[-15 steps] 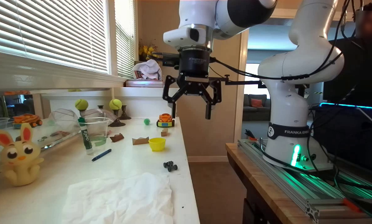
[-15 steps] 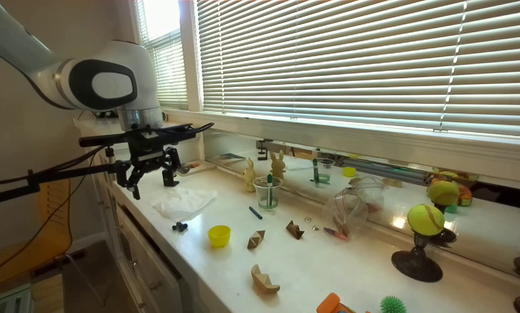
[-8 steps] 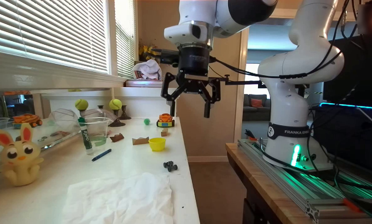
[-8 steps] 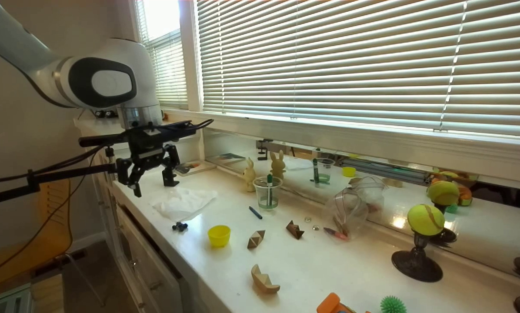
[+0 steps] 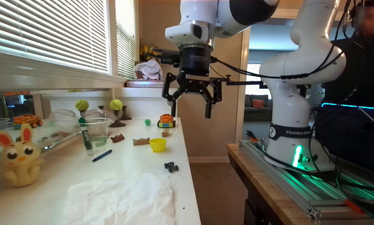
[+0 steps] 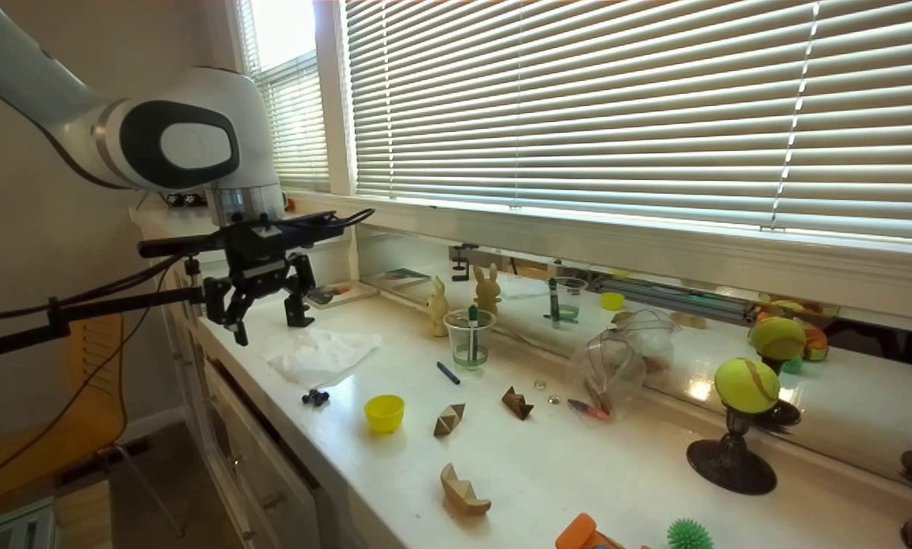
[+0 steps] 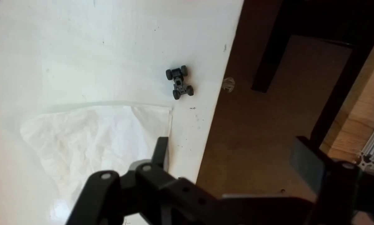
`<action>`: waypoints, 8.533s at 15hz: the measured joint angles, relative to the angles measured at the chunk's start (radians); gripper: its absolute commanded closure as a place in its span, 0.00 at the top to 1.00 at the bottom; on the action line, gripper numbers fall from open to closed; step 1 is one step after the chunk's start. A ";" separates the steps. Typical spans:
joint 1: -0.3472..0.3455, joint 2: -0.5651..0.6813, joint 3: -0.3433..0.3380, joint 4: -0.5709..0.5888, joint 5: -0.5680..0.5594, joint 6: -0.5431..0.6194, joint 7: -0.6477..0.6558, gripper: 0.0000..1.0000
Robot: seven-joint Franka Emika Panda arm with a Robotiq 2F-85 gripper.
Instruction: Move the black toy car from side to side
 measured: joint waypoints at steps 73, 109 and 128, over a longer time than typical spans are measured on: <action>-0.055 0.183 0.069 0.048 -0.048 0.169 -0.001 1.00; -0.172 0.463 0.145 0.120 -0.307 0.286 0.033 0.04; -0.196 0.459 0.143 0.122 -0.307 0.292 0.081 0.04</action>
